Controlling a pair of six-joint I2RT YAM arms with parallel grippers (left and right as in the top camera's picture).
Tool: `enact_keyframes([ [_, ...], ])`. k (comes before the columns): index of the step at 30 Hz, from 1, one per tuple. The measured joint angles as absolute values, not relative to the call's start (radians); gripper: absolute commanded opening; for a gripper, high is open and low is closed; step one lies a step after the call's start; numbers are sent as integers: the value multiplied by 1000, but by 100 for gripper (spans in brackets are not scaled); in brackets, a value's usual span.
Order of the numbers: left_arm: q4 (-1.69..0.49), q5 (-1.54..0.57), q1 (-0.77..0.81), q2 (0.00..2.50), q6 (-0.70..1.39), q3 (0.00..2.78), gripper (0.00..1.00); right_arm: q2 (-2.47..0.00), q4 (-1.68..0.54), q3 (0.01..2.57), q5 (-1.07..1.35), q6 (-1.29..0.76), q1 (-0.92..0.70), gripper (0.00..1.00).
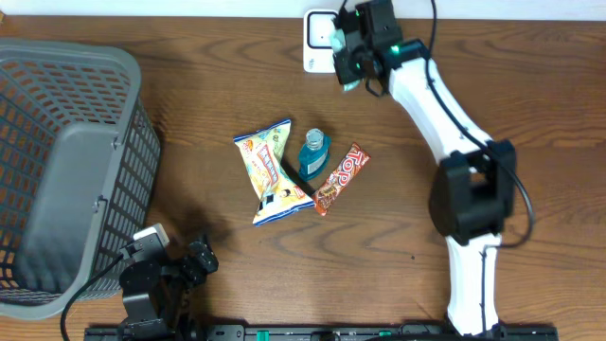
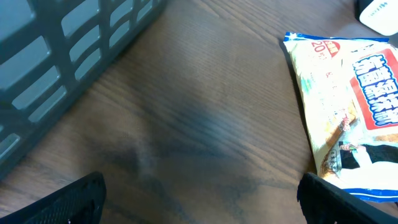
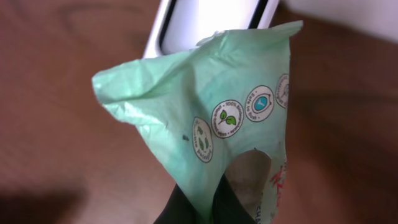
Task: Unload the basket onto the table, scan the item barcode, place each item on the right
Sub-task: 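Move the wipes pack up over the scanner window, then carry the wipes pack to the right edge and release it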
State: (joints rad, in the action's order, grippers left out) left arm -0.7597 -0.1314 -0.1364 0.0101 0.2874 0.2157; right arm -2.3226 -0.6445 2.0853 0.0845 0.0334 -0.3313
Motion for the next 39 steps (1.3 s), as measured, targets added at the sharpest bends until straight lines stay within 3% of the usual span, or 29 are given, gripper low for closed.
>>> enact_keyframes([
  [5, -760, -131, -136, 10, 287, 216, 98, -2462, -677, 2273, 51, 38, -332, 1],
  [13, -760, -131, -136, 10, 287, 216, 98, -2483, -725, 2310, -2, 37, -355, 1],
  [23, -760, -131, -136, 10, 287, 216, 98, -2450, -1175, 2343, -194, -33, -344, 1],
  [31, -760, -131, -136, 10, 287, 216, 98, -2402, -1467, 2346, -449, -261, -159, 1],
  [39, -760, -131, -136, 10, 287, 216, 98, -2402, -1419, 2302, -587, -399, 156, 1],
])
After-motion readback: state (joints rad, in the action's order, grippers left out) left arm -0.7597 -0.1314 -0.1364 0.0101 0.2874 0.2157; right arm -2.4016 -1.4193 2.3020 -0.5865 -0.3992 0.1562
